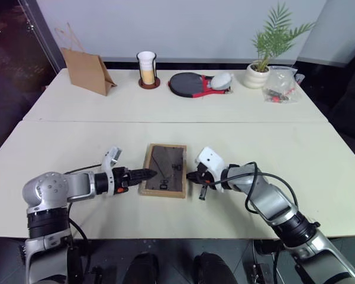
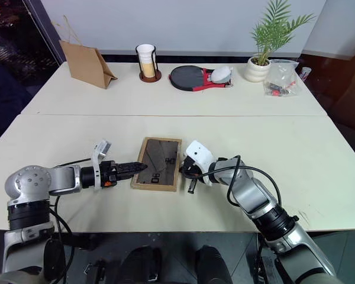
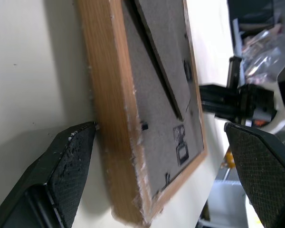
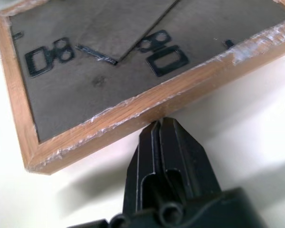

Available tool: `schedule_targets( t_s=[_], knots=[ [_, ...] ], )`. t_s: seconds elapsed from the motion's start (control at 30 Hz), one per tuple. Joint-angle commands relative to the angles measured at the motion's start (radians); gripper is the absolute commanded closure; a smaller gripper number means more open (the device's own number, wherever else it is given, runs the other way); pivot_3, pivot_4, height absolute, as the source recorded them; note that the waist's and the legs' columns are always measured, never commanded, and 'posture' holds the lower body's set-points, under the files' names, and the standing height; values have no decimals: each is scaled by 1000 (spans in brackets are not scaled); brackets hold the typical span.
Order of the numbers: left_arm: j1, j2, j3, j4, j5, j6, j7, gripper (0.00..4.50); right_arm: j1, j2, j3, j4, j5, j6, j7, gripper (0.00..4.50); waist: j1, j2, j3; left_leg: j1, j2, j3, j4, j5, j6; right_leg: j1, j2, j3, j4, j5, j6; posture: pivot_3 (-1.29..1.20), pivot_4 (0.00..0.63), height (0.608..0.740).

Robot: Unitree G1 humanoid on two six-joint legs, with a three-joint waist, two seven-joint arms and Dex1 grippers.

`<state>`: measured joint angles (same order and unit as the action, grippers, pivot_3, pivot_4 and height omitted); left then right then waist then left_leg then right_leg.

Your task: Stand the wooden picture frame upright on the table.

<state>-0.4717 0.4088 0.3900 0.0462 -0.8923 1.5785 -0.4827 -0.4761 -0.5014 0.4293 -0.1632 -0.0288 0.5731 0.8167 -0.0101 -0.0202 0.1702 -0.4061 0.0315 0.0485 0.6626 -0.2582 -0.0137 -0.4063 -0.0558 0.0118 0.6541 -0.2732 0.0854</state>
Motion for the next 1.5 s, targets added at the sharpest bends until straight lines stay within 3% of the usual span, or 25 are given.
schedule_targets(
  t_s=[0.03, 0.1, 0.23, 0.3, 0.47, 0.67, 0.8, 0.9, 1.13, 1.5],
  knots=[
    [27, -29, -23, 40, 9, 5, -6, 280, -31, 14, -11, -29, 9, -18, 10, 4500, 0, 0, -1, 0, 0, 0, 0, 0, 0, 0, 0, 0, 0, 0, 0, 0, 150, 740],
    [28, -36, -17, 44, -1, 5, -18, 808, -32, 12, -15, -28, 8, -18, 13, 4500, 0, 0, -1, 1, -1, 0, 0, 0, 0, 1, -1, -1, 0, 0, 0, 0, 150, 740],
    [28, -57, 8, 32, -49, 32, -57, 2766, -33, 10, -21, -46, 8, -10, 18, 4500, -1, -1, 0, -1, 0, 0, 0, 0, 1, -1, -1, -1, -1, 0, 0, 0, 150, 740],
    [29, -68, 18, 30, -76, 36, -65, 3466, -36, 12, -26, -56, 10, 0, 16, 4500, -1, -1, -1, -3, 0, -1, 0, 0, 0, -2, -1, -2, -1, 0, 0, 0, 150, 740],
    [9, -106, 87, 48, -155, 36, -42, 3493, -39, -1, -64, -101, 22, 39, 13, 4500, -3, -1, 0, -3, 0, 0, 0, 0, 0, -3, -3, -2, -1, 0, 0, 0, 150, 740],
    [-47, -153, 233, 26, -204, 34, 46, 3493, -86, -149, -218, -136, 25, 78, 23, 4500, -1, -2, 0, -3, -1, -1, 0, 0, 1, -3, -5, -2, -2, 0, 0, 0, 150, 740],
    [-56, -159, 227, -27, -217, 8, 66, 3493, -191, -162, -314, -106, 108, 144, 45, 4500, -8, -2, 0, -3, 0, -1, -1, 0, 1, -3, -4, -2, -2, 0, 0, 0, 150, 740],
    [-79, -170, 221, -14, -203, -34, 82, 3493, -299, -113, -350, -28, 173, 153, 53, 3605, -8, -2, 0, -3, 0, -1, -2, 0, 0, -3, -2, -2, -2, 0, 0, 0, 150, 740],
    [-87, -187, 177, -28, -210, -78, 89, 3493, -441, 17, -363, 106, 338, 276, 94, 61, -2, -2, 0, -4, 0, 0, -3, 0, 0, -3, -4, -2, -4, 0, 0, 0, 150, 740],
    [-71, -215, 142, -76, -247, -110, 105, 3493, -485, 95, -281, 256, 376, 281, 124, 61, -8, -1, 0, -5, -1, 0, -4, -1, 1, -4, -6, -2, -5, 0, 0, 0, 150, 740]
  ],
)
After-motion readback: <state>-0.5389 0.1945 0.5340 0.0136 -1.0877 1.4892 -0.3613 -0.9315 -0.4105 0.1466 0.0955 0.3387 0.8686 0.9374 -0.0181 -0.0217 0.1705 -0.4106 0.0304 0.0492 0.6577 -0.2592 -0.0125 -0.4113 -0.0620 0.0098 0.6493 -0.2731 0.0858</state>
